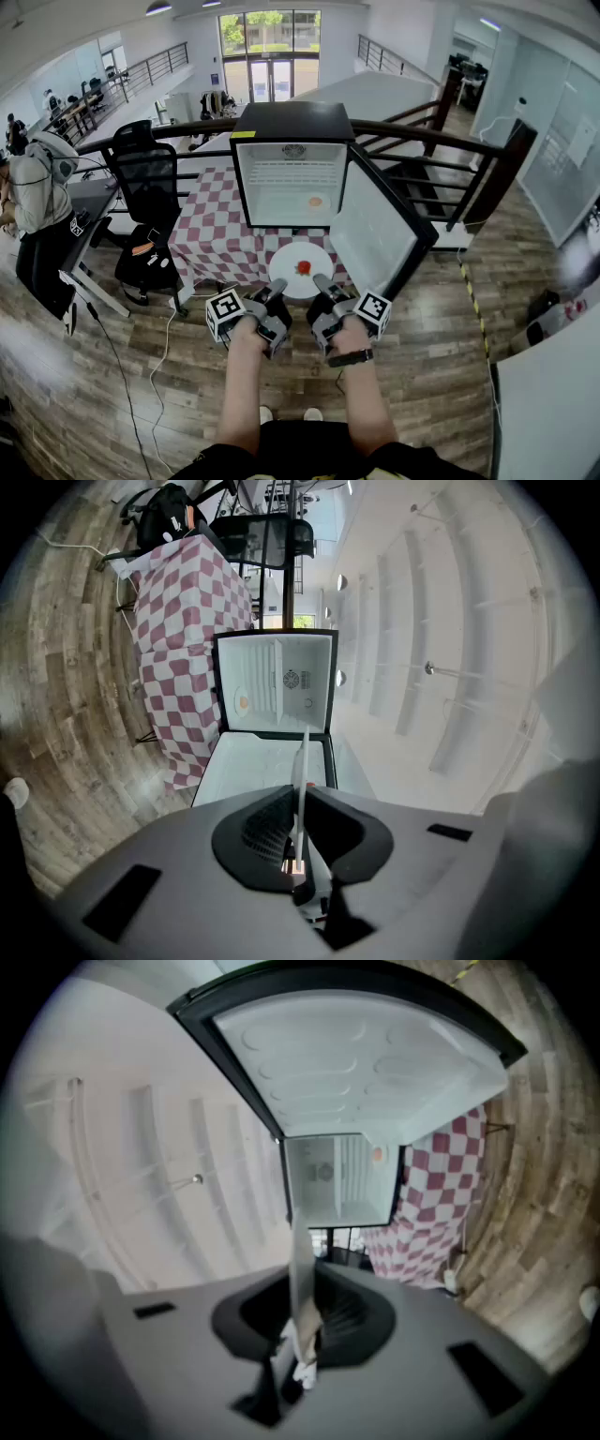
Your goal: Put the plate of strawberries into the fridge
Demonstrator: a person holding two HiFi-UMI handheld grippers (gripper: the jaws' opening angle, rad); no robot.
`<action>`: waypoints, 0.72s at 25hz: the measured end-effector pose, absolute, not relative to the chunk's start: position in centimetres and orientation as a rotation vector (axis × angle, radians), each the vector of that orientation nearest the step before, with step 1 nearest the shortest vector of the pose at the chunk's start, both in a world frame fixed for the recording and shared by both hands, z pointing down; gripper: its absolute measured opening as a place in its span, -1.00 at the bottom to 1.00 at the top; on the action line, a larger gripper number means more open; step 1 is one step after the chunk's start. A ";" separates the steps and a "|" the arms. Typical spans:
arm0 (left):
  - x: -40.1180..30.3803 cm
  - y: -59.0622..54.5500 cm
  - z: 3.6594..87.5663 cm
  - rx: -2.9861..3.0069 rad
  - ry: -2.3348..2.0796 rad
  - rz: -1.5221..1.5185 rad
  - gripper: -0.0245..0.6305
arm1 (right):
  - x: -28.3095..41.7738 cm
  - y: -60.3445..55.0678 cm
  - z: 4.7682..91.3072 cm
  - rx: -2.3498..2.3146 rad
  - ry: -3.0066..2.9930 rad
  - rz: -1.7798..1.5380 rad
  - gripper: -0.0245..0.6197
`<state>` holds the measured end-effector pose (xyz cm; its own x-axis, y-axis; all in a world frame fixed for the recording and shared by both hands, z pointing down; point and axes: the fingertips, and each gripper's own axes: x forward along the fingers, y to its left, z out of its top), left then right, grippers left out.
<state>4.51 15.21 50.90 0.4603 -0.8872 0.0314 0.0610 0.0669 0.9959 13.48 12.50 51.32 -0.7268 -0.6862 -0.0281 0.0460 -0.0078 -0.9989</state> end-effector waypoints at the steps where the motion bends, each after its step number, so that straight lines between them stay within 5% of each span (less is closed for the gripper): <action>1: 4.4 15.2 51.0 1.313 -0.840 -0.853 -0.82 | 13.5 12.5 51.2 -0.660 1.746 -1.792 -0.78; 18: 5.0 15.6 53.0 1.280 -0.894 -0.858 -0.82 | 13.7 11.9 53.3 -0.649 1.719 -1.843 -0.78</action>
<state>5.00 15.56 52.95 0.4149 -0.9070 0.0724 0.0353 0.0955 0.9948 13.70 11.90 53.27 -0.7428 -0.6694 -0.0105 0.0570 -0.0476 -0.9972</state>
